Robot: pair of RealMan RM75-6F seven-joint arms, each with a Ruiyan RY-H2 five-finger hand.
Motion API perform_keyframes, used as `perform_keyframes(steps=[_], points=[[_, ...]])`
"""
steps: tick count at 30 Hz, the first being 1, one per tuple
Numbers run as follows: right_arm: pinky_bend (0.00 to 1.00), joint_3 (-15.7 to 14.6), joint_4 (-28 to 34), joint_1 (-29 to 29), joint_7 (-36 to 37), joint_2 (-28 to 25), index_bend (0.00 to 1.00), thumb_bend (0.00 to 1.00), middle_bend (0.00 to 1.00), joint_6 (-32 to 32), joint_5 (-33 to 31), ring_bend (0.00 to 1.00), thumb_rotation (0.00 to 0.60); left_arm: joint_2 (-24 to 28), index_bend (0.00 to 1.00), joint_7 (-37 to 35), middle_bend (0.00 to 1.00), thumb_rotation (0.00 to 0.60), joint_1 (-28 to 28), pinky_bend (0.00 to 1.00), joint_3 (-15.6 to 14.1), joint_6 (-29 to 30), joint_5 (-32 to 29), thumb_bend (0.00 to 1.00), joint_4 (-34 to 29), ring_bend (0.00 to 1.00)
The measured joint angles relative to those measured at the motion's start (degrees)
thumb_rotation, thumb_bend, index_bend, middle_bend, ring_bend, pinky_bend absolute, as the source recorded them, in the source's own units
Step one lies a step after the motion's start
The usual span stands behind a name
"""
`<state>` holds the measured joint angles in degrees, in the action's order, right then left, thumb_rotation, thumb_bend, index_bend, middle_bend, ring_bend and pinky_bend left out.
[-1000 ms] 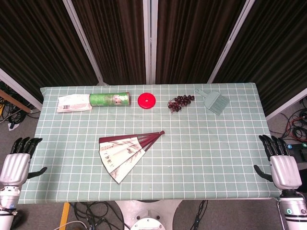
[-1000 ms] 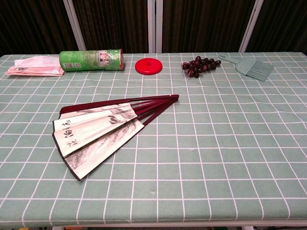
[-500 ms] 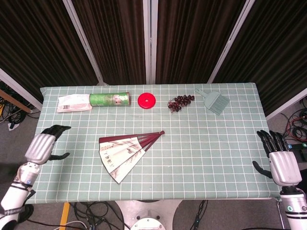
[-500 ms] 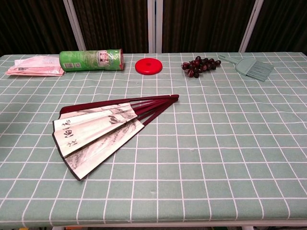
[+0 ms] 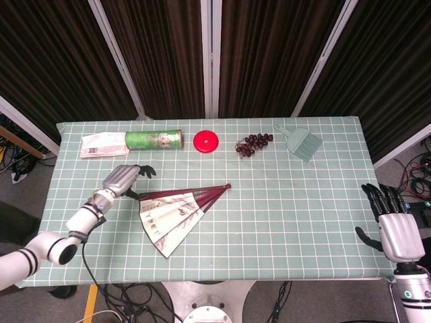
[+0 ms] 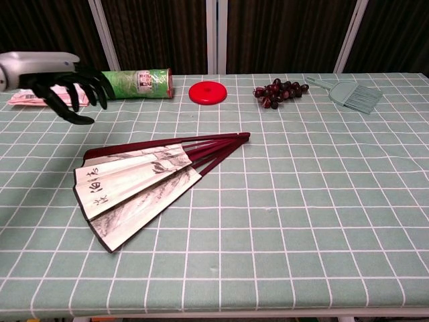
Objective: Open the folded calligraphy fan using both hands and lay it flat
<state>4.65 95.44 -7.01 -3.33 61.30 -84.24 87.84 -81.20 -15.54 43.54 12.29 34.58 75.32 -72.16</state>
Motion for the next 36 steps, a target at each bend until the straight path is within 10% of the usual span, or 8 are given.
perform_keyframes(steps=[16, 36], points=[[0.00, 0.0, 0.5, 0.5, -1.1, -0.3, 0.00, 0.13, 0.09, -0.3, -1.3, 0.00, 0.600, -11.1, 0.30, 5.5, 0.37, 0.600, 12.7, 0.47, 0.9, -13.5, -13.5, 0.30, 12.3, 0.36], [0.00, 0.4, -1.1, 0.4, -0.6, 0.5, 0.00, 0.13, 0.10, 0.8, -3.2, 0.00, 0.600, -14.7, 0.33, 11.0, 0.42, 0.600, 16.6, 0.55, -2.6, -13.2, -22.5, 0.31, 13.7, 0.43]])
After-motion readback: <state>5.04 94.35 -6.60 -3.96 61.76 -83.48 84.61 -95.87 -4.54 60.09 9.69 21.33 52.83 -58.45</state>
